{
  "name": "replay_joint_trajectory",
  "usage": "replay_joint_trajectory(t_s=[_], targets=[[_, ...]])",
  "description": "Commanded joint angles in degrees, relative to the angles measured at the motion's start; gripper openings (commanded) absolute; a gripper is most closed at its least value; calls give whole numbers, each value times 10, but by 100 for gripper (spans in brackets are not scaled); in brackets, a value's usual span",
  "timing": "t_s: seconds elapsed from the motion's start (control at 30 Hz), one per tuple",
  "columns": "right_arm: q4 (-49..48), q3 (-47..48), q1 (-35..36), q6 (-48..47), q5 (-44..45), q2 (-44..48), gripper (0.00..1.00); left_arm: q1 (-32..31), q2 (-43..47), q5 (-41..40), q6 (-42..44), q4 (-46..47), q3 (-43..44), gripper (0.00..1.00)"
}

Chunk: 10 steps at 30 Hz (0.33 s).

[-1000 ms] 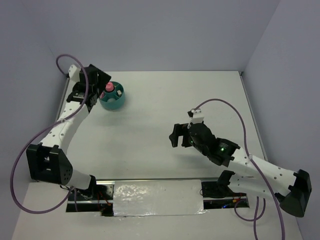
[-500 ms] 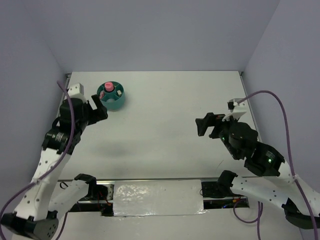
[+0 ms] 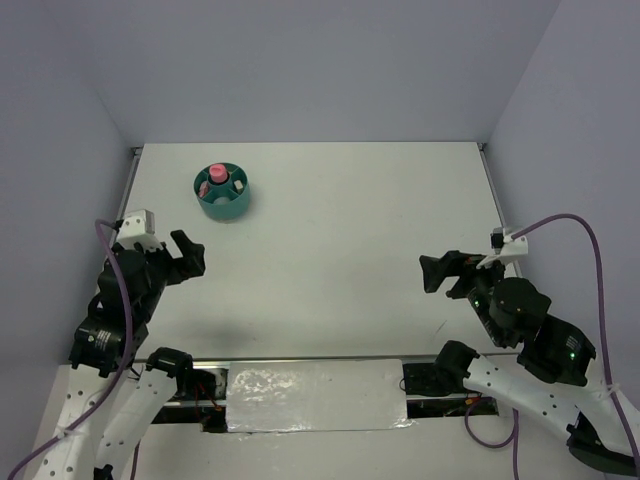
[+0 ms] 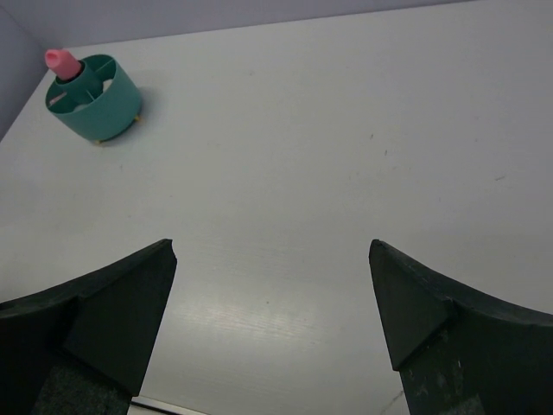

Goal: Sort the stationery into containers
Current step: Reset both arms

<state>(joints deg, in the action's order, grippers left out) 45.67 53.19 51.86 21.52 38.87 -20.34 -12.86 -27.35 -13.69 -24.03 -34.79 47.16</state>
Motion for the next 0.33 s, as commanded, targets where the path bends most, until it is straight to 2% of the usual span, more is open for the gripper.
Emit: replay_joint_trajectory(t_s=[0.0, 0.3], targets=[[0, -8, -2, 8, 16, 7, 100, -3, 1, -9, 8, 21, 4, 99], [5, -10, -2, 22, 10, 7, 100, -3, 7, -21, -1, 13, 5, 99]])
